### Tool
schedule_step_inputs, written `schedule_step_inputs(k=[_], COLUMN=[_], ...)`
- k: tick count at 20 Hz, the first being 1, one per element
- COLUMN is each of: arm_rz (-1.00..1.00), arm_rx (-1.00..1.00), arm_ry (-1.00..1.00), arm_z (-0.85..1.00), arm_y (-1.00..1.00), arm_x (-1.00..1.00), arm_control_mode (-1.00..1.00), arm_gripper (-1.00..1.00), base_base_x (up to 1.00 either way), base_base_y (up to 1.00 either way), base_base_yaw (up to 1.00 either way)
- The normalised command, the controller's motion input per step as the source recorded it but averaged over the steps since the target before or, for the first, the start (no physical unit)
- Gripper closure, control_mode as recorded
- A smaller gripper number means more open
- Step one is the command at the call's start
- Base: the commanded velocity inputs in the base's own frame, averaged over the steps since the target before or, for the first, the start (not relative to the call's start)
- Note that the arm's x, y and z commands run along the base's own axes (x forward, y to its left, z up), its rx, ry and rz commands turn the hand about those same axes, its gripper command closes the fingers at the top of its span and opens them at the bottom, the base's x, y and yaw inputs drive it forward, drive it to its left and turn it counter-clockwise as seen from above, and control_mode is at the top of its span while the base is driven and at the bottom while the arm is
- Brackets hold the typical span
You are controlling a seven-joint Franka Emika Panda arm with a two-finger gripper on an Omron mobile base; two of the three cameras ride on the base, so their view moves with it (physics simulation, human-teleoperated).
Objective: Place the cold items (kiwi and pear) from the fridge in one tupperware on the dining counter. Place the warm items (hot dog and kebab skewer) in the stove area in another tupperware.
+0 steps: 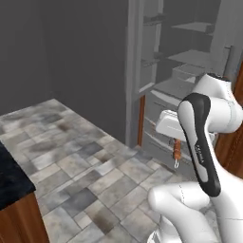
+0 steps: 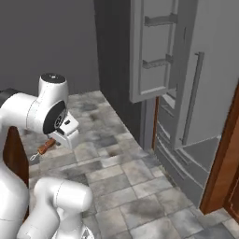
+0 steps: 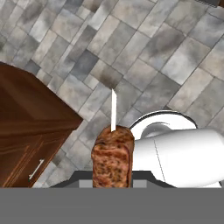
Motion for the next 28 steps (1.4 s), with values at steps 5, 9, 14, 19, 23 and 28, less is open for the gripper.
schedule_step_inputs(k=[5,9,14,19,23,28], arm_rz=[0.00,0.00,0.00,0.00,0.00,0.00], arm_rx=[0.00,0.00,0.00,0.00,0.00,0.00], arm_ry=[0.00,0.00,0.00,0.00,0.00,0.00], arm_z=[0.00,0.00,0.00,0.00,0.00,0.00], arm_y=[0.00,0.00,0.00,0.00,0.00,0.00], arm_x=[0.00,0.00,0.00,0.00,0.00,0.00], arm_control_mode=[1.00,1.00,1.00,1.00,1.00,1.00], arm_gripper=[1.00,1.00,1.00,1.00,1.00,1.00], base_base_x=[0.75,0.81,0.92,0.98,0.99,1.00], base_base_y=[-0.14,-0.19,-0.30,-0.44,-0.60,-0.58], base_base_yaw=[0.56,0.56,0.54,0.49,0.41,0.40])
